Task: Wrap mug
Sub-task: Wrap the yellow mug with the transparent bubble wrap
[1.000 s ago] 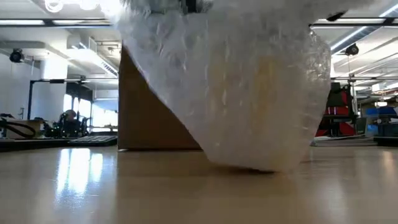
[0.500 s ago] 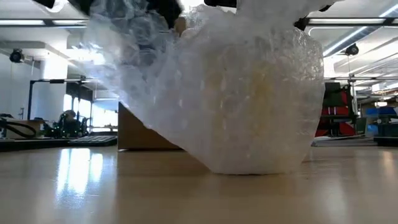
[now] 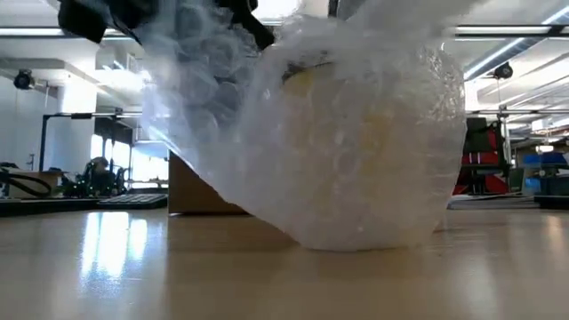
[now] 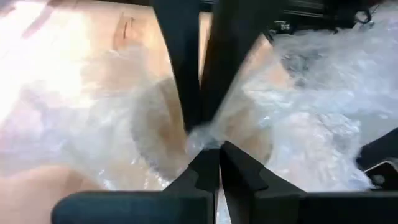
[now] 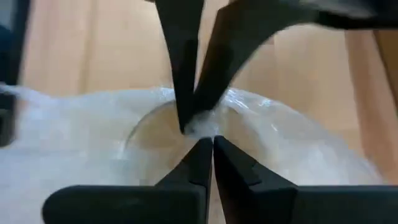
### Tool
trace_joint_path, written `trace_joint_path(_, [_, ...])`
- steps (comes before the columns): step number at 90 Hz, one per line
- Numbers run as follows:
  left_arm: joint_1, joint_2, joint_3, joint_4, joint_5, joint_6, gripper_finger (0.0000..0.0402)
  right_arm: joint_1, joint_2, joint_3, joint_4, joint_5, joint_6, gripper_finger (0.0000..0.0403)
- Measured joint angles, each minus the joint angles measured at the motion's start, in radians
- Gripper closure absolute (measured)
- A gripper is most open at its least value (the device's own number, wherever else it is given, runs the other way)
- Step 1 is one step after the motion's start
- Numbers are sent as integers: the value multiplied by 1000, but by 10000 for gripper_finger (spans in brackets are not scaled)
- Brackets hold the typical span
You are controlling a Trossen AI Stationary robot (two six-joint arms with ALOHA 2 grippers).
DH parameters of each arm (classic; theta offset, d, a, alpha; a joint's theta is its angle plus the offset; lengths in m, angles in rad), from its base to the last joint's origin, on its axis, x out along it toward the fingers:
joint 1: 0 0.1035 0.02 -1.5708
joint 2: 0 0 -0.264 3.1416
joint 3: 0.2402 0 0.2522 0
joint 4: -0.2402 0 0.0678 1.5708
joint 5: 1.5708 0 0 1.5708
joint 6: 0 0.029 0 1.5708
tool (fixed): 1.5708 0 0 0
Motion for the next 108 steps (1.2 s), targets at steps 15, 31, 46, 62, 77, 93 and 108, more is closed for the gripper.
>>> trace_joint_path(15, [1,5,2,1,4,-5,401,6,-49,24,-30,-115,10,401])
trace_joint_path(31, [3,-5,1,-10,5,-2,401,17,-12,-13,29,-202,-8,401])
trace_joint_path(46, [2,-6,0,-9,6,-1,401,-8,61,-18,60,-138,-44,401])
trace_joint_path(62, [2,-6,0,-6,6,-1,401,-45,141,-18,59,-118,-64,401])
trace_joint_path(77, [3,-6,0,-3,7,-1,401,-56,161,-10,46,-182,-68,401])
trace_joint_path(93, [2,-6,-1,-5,7,-1,401,-48,65,31,-58,-194,-49,401])
trace_joint_path(108, [2,-6,-1,-5,8,-1,401,-47,-33,36,-94,-195,-50,401])
